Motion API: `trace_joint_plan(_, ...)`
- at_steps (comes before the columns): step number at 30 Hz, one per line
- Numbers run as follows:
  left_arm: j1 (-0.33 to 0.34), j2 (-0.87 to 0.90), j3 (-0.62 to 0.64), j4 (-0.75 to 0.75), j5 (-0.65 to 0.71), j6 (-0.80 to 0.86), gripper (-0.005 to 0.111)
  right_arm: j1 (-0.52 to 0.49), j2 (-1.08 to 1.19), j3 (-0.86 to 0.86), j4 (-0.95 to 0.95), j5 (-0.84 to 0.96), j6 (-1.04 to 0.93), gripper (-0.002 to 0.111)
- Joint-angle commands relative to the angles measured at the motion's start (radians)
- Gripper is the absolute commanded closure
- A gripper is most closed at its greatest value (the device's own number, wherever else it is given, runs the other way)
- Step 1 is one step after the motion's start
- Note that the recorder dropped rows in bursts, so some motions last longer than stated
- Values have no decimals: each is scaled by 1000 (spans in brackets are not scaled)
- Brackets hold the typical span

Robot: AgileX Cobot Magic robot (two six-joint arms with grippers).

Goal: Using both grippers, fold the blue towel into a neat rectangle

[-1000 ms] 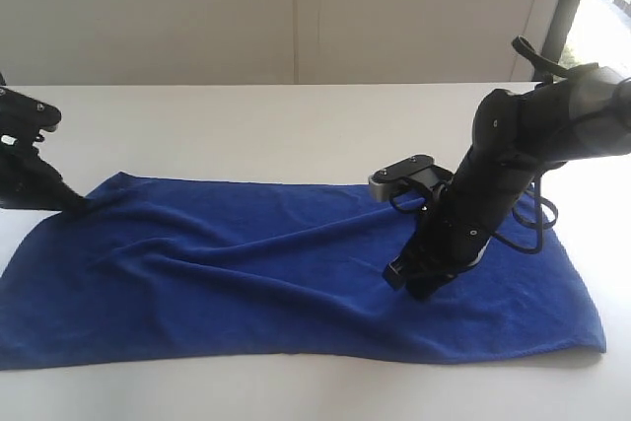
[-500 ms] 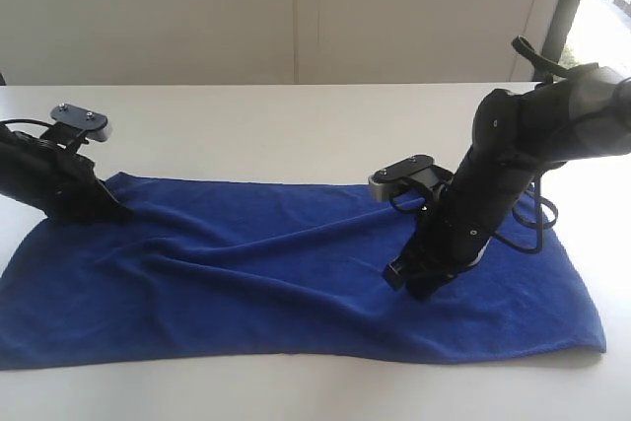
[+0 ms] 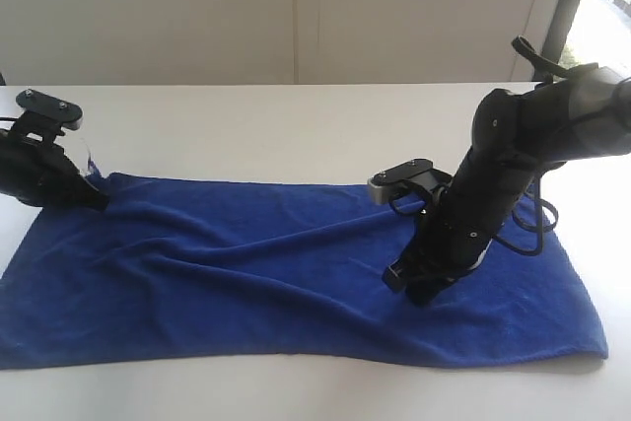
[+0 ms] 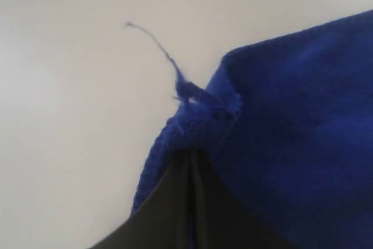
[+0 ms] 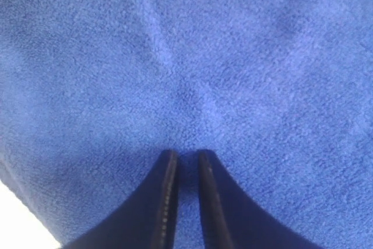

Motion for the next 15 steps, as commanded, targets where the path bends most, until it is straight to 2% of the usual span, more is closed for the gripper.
trace_joint_plan(1, 40, 27, -2, -21, 15, -8, 107, 0, 32, 17, -14, 62, -10, 94)
trace_joint_plan(15, 43, -51, -5, -25, -25, -8, 107, 0, 32, 17, -76, 69, -10, 94)
